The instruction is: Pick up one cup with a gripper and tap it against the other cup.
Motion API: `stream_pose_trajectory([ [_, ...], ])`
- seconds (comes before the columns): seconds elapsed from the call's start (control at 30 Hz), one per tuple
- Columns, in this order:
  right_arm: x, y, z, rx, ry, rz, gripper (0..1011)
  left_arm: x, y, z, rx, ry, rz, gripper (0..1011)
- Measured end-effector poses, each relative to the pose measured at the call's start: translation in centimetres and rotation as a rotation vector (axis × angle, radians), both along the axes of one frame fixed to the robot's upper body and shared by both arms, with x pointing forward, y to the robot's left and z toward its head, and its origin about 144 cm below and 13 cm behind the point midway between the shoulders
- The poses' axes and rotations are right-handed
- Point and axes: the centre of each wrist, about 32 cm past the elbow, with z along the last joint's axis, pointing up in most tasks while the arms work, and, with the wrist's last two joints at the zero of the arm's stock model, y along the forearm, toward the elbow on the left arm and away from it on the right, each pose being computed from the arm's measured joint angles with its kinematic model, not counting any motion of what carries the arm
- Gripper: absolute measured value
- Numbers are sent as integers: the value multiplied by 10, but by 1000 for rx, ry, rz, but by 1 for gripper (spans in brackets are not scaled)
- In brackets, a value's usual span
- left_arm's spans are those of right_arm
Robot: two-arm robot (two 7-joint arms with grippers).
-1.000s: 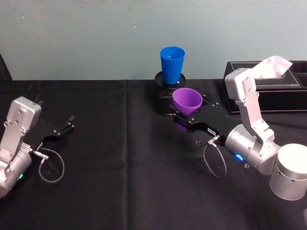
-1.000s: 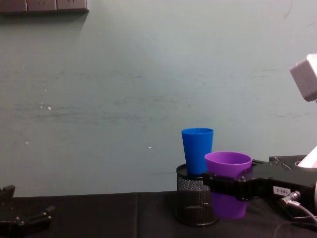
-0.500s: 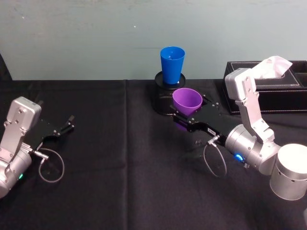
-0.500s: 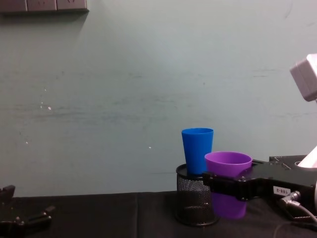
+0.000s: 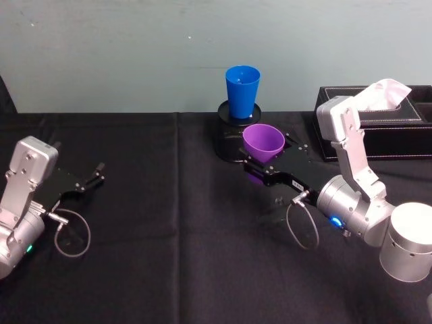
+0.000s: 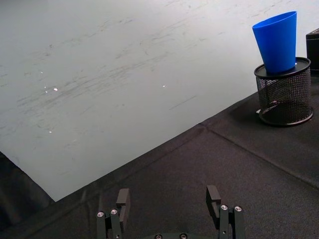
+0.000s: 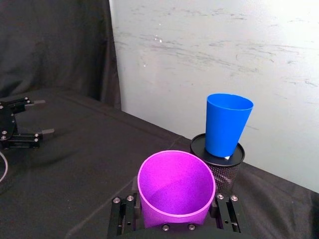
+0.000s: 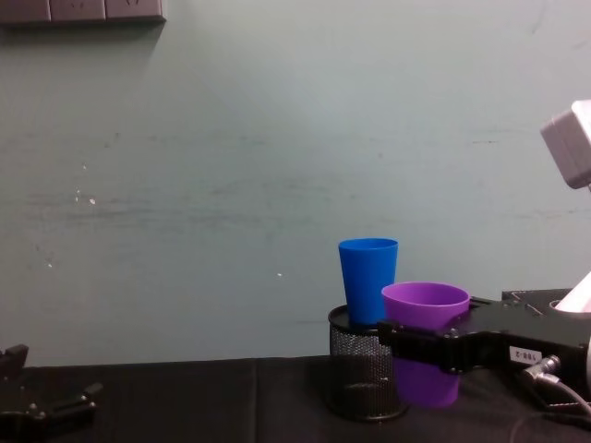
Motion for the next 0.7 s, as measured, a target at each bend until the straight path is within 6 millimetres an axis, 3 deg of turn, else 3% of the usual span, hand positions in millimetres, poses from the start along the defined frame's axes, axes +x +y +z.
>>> stream_pose_trajectory([
  [0.7, 0, 0, 0, 0, 0, 0, 735, 0, 0, 0, 0, 0, 0, 1000],
])
